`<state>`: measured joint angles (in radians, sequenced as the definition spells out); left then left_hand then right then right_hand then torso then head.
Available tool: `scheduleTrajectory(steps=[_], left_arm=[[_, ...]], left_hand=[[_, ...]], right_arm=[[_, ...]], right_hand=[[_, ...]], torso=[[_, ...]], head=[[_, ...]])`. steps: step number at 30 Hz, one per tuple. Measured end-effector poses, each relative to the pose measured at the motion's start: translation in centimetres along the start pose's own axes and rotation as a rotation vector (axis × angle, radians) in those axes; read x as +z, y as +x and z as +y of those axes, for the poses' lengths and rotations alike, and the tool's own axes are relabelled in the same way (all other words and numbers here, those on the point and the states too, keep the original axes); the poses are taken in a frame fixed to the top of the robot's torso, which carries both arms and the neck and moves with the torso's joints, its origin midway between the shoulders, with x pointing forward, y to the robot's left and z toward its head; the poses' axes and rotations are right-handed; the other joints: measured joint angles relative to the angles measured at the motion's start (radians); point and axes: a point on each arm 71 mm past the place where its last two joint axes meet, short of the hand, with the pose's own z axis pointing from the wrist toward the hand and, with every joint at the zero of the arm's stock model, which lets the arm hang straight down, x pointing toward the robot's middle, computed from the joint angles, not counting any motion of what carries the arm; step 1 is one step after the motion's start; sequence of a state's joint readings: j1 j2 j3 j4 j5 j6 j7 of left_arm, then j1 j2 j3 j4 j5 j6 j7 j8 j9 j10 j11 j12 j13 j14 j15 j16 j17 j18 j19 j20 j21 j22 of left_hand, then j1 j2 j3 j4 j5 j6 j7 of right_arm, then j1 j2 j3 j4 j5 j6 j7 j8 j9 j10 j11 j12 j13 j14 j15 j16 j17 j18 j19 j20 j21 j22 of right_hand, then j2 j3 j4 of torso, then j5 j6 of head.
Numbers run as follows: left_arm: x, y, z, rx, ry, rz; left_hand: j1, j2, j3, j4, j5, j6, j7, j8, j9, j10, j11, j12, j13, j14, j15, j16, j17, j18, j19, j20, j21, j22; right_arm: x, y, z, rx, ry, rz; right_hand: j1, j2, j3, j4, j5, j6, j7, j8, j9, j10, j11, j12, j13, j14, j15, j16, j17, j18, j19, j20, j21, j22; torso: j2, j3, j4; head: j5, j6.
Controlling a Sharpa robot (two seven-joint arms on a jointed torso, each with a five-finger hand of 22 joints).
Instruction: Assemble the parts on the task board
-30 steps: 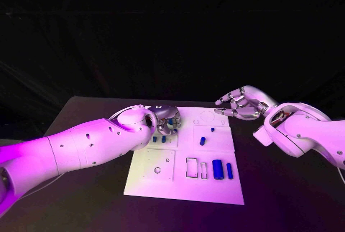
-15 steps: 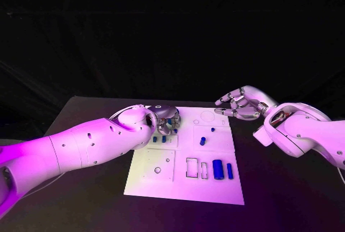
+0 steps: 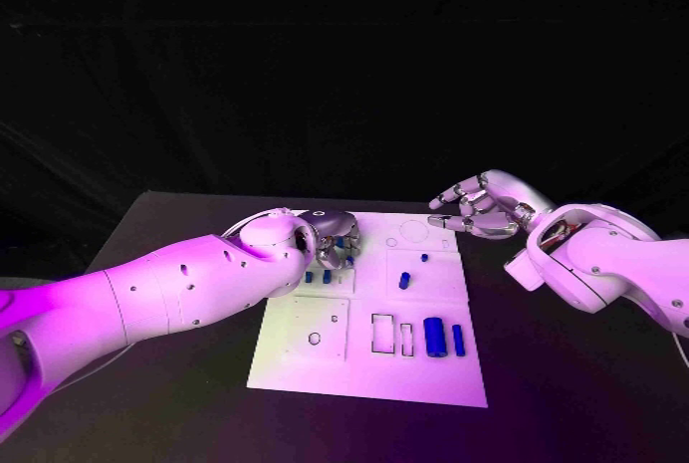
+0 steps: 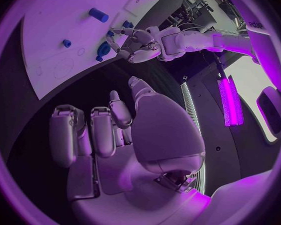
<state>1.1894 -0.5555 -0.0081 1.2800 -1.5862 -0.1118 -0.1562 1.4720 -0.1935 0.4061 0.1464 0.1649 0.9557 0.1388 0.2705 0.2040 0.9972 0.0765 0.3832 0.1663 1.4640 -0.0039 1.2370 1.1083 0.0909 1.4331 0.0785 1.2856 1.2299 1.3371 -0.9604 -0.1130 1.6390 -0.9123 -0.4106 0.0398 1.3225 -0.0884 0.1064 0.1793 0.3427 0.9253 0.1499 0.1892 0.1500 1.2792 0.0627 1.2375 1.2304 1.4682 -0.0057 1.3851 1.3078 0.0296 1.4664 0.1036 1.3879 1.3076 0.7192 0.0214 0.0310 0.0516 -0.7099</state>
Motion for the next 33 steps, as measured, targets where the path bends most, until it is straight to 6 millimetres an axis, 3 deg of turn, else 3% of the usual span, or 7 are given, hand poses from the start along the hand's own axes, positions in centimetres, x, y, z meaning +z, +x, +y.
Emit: scheduleTrajectory(steps=[6, 15, 33], left_arm=[[0.07, 0.09, -0.01, 0.000, -0.001, 0.007], [0.13, 0.21, 0.16, 0.003, -0.008, 0.022], [0.19, 0.18, 0.07, 0.012, -0.007, 0.027]], left_hand=[[0.004, 0.005, 0.008, -0.005, 0.000, 0.010, -0.002, -0.004, -0.003, 0.023, -0.004, 0.000, -0.001, 0.000, 0.000, 0.000, -0.003, 0.000, 0.004, -0.004, 0.008, 0.011], [0.023, 0.033, 0.044, -0.035, 0.000, 0.047, -0.007, -0.013, -0.010, 0.076, -0.016, 0.000, -0.004, 0.003, -0.011, 0.006, -0.012, 0.001, 0.007, -0.007, 0.020, 0.025], [0.021, 0.039, 0.108, -0.087, -0.005, 0.098, -0.005, -0.046, -0.019, 0.135, -0.017, -0.055, -0.010, 0.000, -0.014, 0.014, -0.027, 0.001, 0.011, -0.011, 0.035, 0.043]], right_arm=[[0.01, 0.02, 0.02, 0.000, 0.000, 0.001], [0.01, 0.03, 0.02, 0.000, 0.000, 0.001], [-0.02, 0.04, 0.04, 0.000, -0.001, 0.001]], right_hand=[[0.000, 0.000, 0.000, 0.000, 0.000, 0.000, 0.000, 0.000, 0.000, 0.000, 0.000, 0.000, 0.000, 0.000, 0.000, 0.000, 0.000, 0.000, 0.000, 0.000, 0.000, 0.000], [0.000, 0.000, 0.000, 0.000, 0.000, 0.000, 0.000, 0.000, 0.000, 0.000, 0.000, 0.000, 0.000, 0.000, 0.000, 0.000, 0.000, 0.000, 0.000, 0.000, 0.000, 0.000], [0.000, 0.000, 0.000, 0.000, 0.000, 0.000, 0.000, 0.000, -0.001, 0.000, 0.000, 0.000, 0.001, 0.000, 0.000, 0.000, 0.000, 0.000, 0.000, 0.000, 0.000, 0.000]], torso=[[0.000, 0.0000, 0.0005], [0.000, 0.0000, 0.0000], [-0.001, 0.0002, 0.0005]], head=[[0.000, -0.001], [0.000, -0.002], [-0.001, -0.004]])
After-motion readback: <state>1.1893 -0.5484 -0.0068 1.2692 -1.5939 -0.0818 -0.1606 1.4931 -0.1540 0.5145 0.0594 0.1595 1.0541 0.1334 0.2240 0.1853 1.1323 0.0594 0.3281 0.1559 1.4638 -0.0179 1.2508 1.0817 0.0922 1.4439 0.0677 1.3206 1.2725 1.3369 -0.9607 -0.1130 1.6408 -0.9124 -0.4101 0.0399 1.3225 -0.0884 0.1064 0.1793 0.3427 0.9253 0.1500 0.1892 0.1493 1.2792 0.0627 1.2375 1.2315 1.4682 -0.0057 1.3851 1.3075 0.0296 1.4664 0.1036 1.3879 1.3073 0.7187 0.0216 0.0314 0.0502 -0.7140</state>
